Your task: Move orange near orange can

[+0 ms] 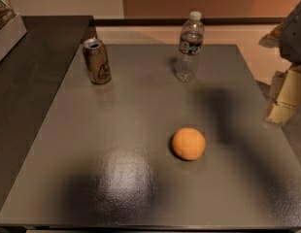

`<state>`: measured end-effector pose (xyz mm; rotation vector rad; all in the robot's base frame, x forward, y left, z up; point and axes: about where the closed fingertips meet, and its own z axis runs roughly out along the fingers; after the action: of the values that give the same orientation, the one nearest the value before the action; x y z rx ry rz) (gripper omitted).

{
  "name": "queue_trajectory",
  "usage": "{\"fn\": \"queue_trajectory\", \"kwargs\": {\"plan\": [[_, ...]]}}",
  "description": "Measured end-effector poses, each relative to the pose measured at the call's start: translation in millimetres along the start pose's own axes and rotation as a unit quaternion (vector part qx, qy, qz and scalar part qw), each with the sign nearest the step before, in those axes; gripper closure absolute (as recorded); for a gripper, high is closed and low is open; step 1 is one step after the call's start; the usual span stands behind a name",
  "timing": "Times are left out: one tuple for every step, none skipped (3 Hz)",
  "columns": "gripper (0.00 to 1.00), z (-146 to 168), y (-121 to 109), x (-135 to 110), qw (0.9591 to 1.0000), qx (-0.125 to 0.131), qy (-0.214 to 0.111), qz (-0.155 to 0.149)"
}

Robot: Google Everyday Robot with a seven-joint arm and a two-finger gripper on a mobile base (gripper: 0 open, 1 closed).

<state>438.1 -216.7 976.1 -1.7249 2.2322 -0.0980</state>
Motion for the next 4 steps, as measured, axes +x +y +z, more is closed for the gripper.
{"fn": "queue_trajectory", "kwargs": {"plan": [[0.00, 0.0, 0.0, 0.0, 1.0000, 0.000, 0.000, 0.000], [0.00, 3.4, -5.9, -2.4, 0.9999, -0.006, -0.014, 0.007], [0.00, 20.1, -1.0, -13.7, 0.9989, -0.026, -0.039, 0.008], [0.00, 33.4, 17.7, -35.1, 0.9967, -0.042, -0.068, -0.010]]}}
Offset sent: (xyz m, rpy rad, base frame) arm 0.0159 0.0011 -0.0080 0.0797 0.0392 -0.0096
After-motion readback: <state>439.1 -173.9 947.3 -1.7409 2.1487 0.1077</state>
